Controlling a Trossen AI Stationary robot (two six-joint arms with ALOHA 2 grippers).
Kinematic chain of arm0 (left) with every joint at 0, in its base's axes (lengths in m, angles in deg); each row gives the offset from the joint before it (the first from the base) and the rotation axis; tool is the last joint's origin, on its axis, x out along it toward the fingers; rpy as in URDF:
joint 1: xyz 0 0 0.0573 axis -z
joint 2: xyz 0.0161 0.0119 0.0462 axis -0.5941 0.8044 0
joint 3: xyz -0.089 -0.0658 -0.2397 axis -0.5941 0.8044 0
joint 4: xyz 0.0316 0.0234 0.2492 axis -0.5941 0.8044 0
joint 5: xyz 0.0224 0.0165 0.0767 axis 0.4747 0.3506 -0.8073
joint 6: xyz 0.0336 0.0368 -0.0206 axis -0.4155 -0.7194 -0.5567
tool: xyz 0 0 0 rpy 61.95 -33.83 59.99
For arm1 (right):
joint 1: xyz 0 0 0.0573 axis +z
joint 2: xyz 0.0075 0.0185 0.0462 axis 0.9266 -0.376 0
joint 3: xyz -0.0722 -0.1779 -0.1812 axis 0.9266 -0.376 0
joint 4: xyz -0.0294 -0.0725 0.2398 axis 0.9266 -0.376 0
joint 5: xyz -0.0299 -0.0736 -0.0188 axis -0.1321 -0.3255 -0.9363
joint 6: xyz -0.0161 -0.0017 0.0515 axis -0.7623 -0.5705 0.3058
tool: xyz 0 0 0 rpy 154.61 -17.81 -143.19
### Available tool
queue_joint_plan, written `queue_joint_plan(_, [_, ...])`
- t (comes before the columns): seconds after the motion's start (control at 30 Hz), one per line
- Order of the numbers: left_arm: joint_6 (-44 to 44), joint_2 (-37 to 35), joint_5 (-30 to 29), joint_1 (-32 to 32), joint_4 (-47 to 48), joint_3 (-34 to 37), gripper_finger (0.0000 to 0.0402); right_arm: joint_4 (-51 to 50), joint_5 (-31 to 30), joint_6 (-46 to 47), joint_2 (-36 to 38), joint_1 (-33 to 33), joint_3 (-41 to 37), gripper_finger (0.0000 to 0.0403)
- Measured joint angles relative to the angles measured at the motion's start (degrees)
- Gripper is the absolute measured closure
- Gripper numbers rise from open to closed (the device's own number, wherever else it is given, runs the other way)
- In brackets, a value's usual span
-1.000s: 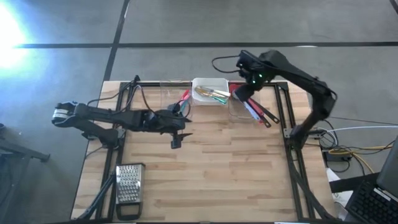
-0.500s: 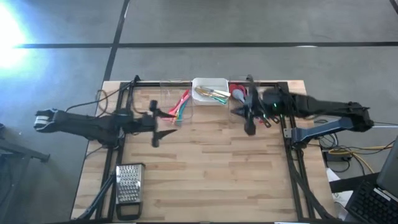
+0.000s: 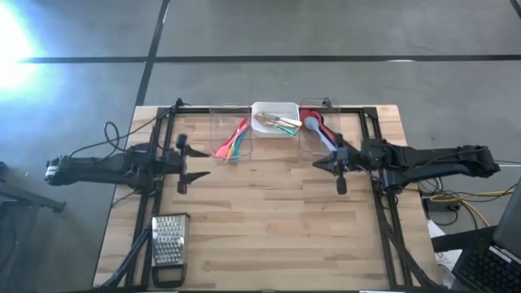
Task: Pick & Place Kitchen Items
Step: Return to Home Position
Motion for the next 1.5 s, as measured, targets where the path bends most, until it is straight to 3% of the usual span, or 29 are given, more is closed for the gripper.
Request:
queue_joint_plan(0.27, [1.59, -2.84, -0.84, 0.02, 16.09, -0.07, 0.0139, 0.46, -0.45, 11.33, 8.82, 0.0, -7.4, 0.0394])
queue_joint_plan(0.43, [16.41, -2.49, 1.26, 0.13, 20.75, 0.19, 0.0139, 0.39, -0.47, 12.88, 10.39, 0.0, -10.24, 0.0394])
queue_joint_plan(0.57, [21.4, -2.49, 1.24, 0.13, 21.1, 0.76, 0.0139, 0.16, -0.47, 12.12, 10.03, 0.0, -12.59, 0.0394])
queue_joint_plan(0.9, [21.46, -6.0, 1.21, 0.13, 20.05, 4.68, 0.0139, 1.23, -0.85, 10.64, 15.45, -0.02, -20.94, 0.0394])
queue_joint_plan(1.0, [21.44, -8.75, 1.19, 0.13, 19.97, 8.02, 0.0139, 1.13, -0.71, 5.15, 17.94, 0.0, -23.02, 0.0394])
queue_joint_plan(1.13, [21.48, -12.07, 1.24, 0.13, 19.86, 13.09, 0.0139, -0.35, -0.36, -10.28, 20.96, 0.0, -25.11, 0.0394])
queue_joint_plan(1.27, [21.12, -12.07, 0.8, 0.09, 19.09, 12.59, 0.0139, -0.2, -0.63, -23.6, 23.55, -0.02, -26.23, 0.0394])
queue_joint_plan(1.5, [21.11, -14.51, 0.82, 0.18, 17.88, 13.41, 0.014, 2.23, -0.47, -26.22, 28.33, 0.09, -28.99, 0.0394])
